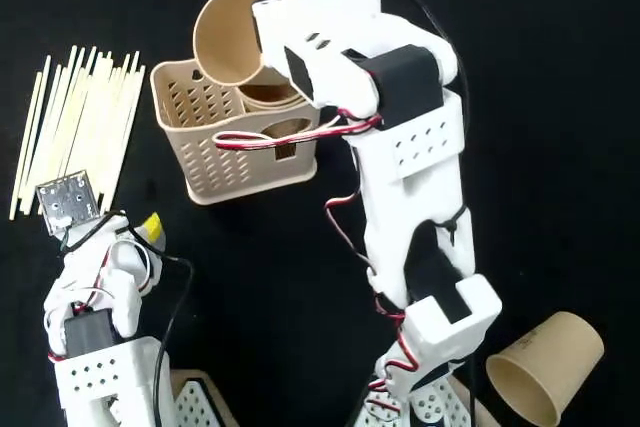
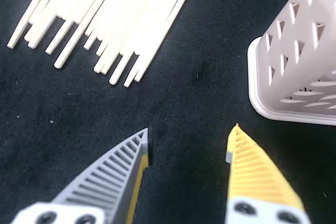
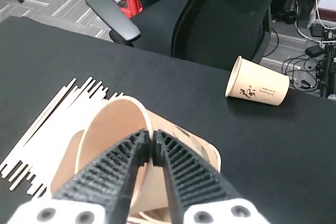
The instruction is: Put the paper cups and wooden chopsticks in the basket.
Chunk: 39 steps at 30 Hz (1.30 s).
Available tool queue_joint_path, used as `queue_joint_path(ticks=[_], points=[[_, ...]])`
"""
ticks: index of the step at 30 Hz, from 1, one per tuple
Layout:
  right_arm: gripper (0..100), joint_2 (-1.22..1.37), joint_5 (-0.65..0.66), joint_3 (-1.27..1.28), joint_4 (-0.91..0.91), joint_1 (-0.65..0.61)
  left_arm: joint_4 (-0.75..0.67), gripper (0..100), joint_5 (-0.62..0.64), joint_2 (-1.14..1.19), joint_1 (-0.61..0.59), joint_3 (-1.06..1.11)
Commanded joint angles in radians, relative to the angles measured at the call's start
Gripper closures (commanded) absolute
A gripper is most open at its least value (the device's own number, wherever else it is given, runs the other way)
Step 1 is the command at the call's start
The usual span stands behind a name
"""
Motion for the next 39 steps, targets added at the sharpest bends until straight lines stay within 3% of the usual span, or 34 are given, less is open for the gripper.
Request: queue_joint_path(ticks=[1, 10, 16, 19, 23, 28, 32, 35, 39], points=[[98.4, -0.004, -0.012, -0.033, 0.003, -0.014, -0.02, 76, 0.0, -0.009, 0.007, -0.004], [98.3, -0.005, -0.012, -0.035, 0.003, -0.078, -0.02, 76, 0.0, -0.009, 0.005, -0.004], [98.1, -0.005, -0.012, -0.035, 0.018, -0.032, -0.02, 76, 0.0, -0.009, 0.005, -0.004], [90.3, -0.004, -0.037, -0.03, 0.026, -0.006, -0.02, 76, 0.0, -0.009, 0.005, -0.004], [77.3, -0.005, -0.17, -0.013, 0.048, 0.026, -0.02, 76, 0.0, -0.009, 0.005, -0.004], [76.6, -0.031, -0.17, -0.041, 0.048, 0.054, -0.02, 76, 0.0, -0.009, 0.005, -0.004], [76.6, -0.091, -0.038, -0.099, 0.137, 0.087, -0.02, 76, 0.0, -0.009, 0.005, -0.004], [76.6, -0.153, 0.141, -0.13, 0.261, 0.13, -0.02, 76, 0.0, -0.009, 0.005, -0.004], [80.0, -0.305, 0.379, 0.064, 0.258, 0.287, -0.02, 76, 0.0, -0.009, 0.005, -0.004]])
